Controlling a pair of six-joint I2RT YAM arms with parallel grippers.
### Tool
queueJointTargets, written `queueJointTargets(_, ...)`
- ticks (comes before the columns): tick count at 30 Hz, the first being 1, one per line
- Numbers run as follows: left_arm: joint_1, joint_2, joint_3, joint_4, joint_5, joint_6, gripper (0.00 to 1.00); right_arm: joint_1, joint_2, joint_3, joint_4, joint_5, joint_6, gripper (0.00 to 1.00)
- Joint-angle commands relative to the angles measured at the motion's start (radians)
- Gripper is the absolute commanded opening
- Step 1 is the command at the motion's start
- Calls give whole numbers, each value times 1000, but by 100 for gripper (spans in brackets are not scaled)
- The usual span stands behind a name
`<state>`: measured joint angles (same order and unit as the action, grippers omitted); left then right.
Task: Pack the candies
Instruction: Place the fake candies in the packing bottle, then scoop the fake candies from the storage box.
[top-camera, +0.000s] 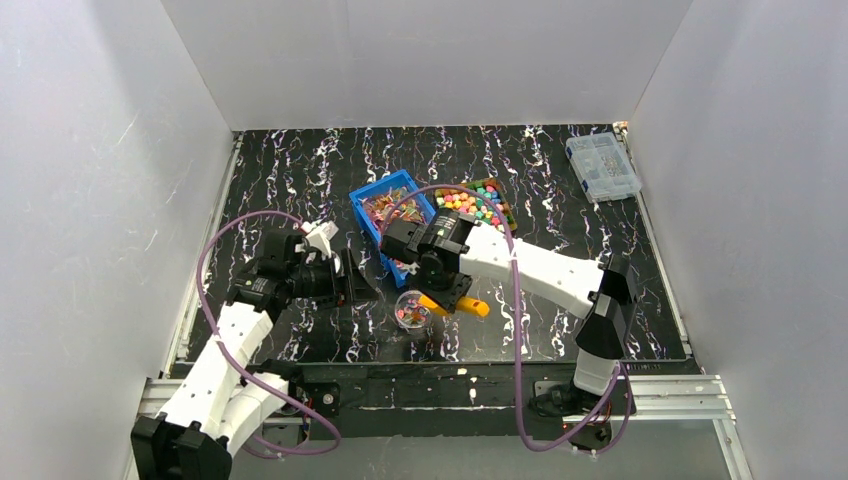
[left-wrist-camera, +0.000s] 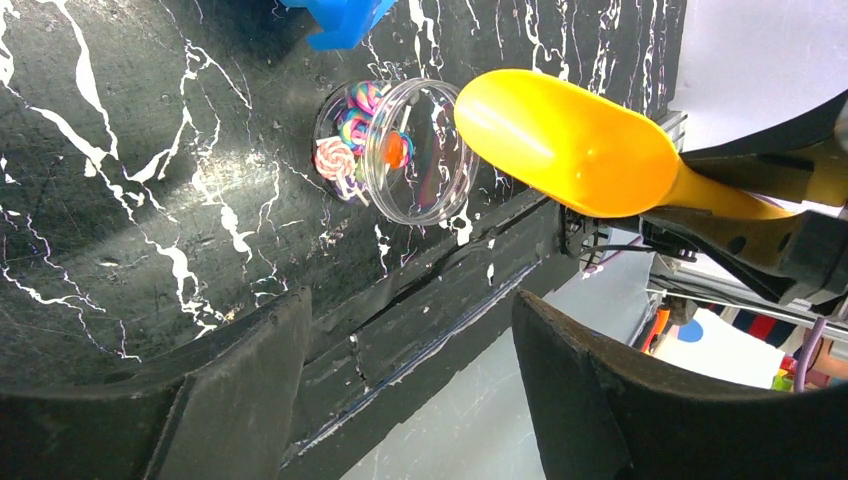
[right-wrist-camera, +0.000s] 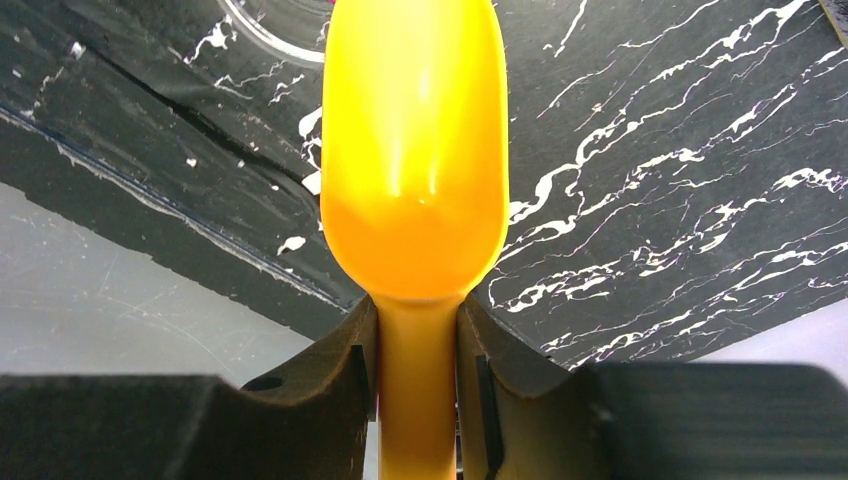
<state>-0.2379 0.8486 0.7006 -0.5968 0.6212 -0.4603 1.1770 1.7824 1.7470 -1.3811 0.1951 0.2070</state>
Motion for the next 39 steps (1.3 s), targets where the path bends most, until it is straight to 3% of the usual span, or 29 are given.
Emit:
queueJointTargets(1, -2, 34, 44, 27, 26, -24, 72, -40, -43, 48, 45, 9, 1, 1)
queueJointTargets(13, -3, 188, 127, 159, -53, -141, 72, -177, -32, 49, 180, 10, -40, 1)
queueJointTargets(20, -3, 315, 172, 228, -105, -181, 69, -235, 51, 130, 200, -25, -55, 1)
queueJointTargets(29, -3, 485, 247, 269, -91, -183, 58, -264, 143, 171, 194, -65, -67, 1)
queueJointTargets(39, -3, 572, 282, 278, -70, -142, 47, -283, 205, 203, 172, -64, -62, 1)
